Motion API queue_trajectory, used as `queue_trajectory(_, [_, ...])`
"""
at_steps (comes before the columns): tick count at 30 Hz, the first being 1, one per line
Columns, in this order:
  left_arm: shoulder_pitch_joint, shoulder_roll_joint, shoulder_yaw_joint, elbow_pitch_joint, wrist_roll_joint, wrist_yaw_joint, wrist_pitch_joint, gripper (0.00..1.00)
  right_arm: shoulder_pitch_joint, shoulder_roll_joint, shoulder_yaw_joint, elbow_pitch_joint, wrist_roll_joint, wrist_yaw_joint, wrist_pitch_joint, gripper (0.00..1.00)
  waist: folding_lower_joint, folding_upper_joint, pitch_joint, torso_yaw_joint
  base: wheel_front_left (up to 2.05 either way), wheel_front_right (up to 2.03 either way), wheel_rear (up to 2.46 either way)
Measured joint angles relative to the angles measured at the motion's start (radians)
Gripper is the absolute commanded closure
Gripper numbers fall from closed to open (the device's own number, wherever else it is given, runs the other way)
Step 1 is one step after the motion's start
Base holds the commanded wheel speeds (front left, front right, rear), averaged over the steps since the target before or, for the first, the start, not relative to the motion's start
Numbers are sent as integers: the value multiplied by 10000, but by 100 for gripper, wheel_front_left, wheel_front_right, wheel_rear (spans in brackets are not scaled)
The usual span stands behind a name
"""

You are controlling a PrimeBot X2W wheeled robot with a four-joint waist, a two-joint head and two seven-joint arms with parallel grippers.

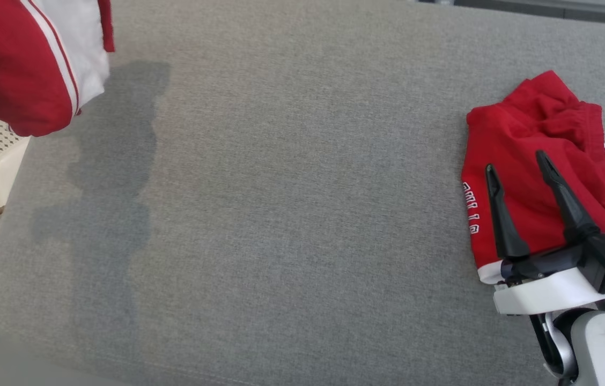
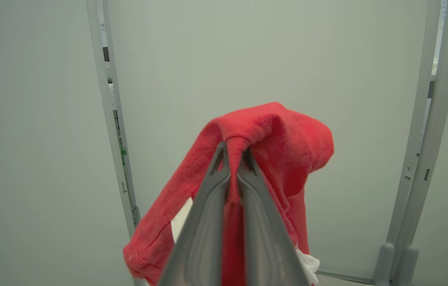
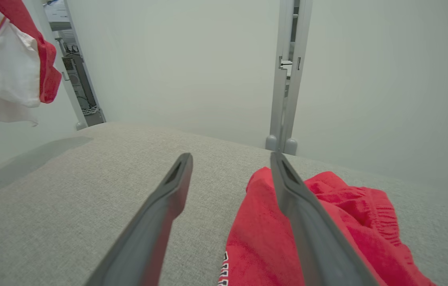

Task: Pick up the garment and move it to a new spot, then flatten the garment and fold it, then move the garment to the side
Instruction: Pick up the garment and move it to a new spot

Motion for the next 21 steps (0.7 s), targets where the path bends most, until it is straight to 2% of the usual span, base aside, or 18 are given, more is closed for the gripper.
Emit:
queue_trajectory(7, [242, -445, 867, 911, 408, -188, -2, 100, 2, -213, -71, -1168, -92, 0, 441, 0, 0, 0, 773, -606, 0, 0, 0])
queue_trajectory(12, [551, -993, 1400, 1733, 627, -399, -15, 100, 0, -297, -94, -1883, -136, 0, 731, 0, 0, 0, 1292, -974, 0, 0, 0])
queue_trajectory(21, [816, -1584, 1854, 3845, 698, -658, -17, 100, 0, -290, 8, -2468, -305, 0, 1024, 0, 1, 0, 1873, -1344, 0, 0, 0])
